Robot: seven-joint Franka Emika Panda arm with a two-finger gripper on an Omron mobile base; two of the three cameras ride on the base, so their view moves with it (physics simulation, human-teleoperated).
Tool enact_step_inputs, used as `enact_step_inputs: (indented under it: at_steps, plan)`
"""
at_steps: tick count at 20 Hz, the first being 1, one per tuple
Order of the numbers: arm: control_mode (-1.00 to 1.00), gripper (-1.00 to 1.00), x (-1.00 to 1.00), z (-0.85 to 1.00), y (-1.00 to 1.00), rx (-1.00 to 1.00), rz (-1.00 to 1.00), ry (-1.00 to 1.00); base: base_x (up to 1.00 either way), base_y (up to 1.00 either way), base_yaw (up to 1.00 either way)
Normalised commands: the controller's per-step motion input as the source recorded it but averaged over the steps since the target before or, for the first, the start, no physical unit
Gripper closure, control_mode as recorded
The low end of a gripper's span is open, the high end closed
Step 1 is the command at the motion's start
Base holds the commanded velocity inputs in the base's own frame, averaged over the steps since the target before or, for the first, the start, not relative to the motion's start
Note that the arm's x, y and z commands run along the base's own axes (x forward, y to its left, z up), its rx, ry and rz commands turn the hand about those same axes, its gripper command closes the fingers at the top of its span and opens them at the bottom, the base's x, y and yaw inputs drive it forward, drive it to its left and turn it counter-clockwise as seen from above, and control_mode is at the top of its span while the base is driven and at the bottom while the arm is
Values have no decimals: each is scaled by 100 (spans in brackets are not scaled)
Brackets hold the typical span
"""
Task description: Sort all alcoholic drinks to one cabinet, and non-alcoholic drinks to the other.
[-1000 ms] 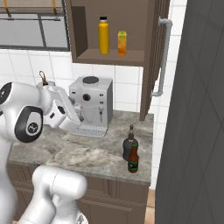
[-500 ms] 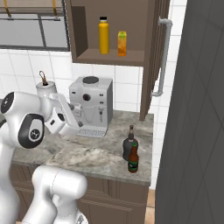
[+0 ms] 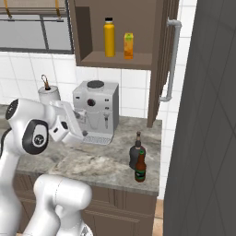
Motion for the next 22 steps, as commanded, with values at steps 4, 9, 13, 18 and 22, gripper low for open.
enact_step_inputs:
  at_steps: [4, 9, 13, 18, 22]
  plan:
    - [-100, -100, 15, -22, -3, 0, -6, 0, 0, 0, 0]
    - [-100, -100, 17, -21, -6, 0, -7, 0, 0, 0, 0]
    - [-100, -100, 13, -21, -8, 0, -7, 0, 0, 0, 0]
    - [-100, -100, 13, -18, -12, 0, -9, 0, 0, 0, 0]
    - [-100, -100, 12, -15, -16, 0, -7, 0, 0, 0, 0]
